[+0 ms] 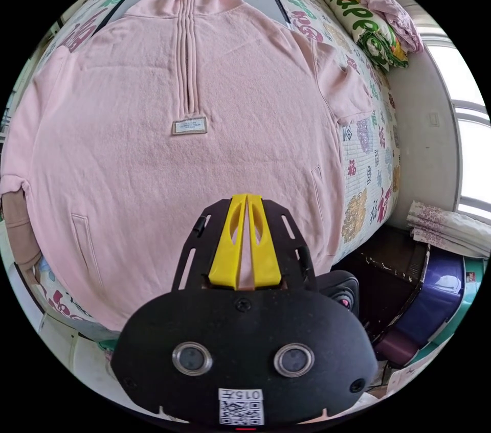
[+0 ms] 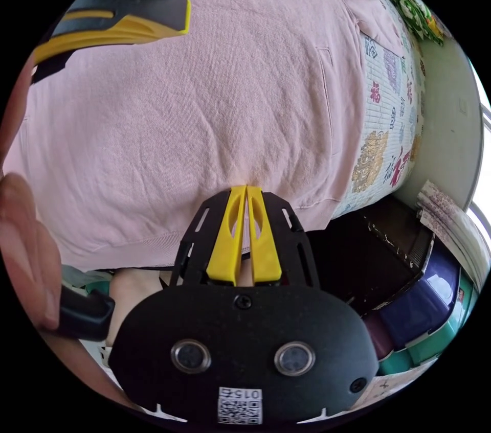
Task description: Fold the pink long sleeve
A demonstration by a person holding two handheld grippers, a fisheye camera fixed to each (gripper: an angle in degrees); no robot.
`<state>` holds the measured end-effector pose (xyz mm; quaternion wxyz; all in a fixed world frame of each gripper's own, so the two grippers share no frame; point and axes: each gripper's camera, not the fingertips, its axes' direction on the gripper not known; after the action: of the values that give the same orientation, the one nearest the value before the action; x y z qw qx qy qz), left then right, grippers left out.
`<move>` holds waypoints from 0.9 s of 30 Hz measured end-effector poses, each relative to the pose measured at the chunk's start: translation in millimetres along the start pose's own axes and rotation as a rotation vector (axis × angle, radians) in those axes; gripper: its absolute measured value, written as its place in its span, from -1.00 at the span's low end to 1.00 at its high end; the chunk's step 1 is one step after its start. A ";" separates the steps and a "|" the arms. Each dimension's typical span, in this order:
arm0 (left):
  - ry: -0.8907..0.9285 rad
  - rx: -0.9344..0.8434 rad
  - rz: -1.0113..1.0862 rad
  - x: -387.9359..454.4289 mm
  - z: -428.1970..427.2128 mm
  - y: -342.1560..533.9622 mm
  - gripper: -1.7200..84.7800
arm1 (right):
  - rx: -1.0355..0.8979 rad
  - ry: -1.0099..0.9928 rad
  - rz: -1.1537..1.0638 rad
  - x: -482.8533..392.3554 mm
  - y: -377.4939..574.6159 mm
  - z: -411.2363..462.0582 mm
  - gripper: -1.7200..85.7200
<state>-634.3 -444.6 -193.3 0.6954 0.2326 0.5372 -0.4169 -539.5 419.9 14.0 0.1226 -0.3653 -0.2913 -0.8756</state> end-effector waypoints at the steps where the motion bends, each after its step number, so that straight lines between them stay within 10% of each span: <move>1: -0.005 -0.001 0.006 1.4 0.2 -1.4 -0.98 | 0.000 -0.003 0.005 1.3 -0.3 -0.7 -0.97; 27: -0.018 -0.011 0.033 19.2 11.3 -61.8 -0.98 | -0.006 -0.047 0.022 -7.8 24.7 -36.8 -0.97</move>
<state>-677.9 -493.3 -200.2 0.7083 0.2340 0.5291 -0.4045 -544.4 378.1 -1.9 0.1241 -0.3892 -0.2872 -0.8664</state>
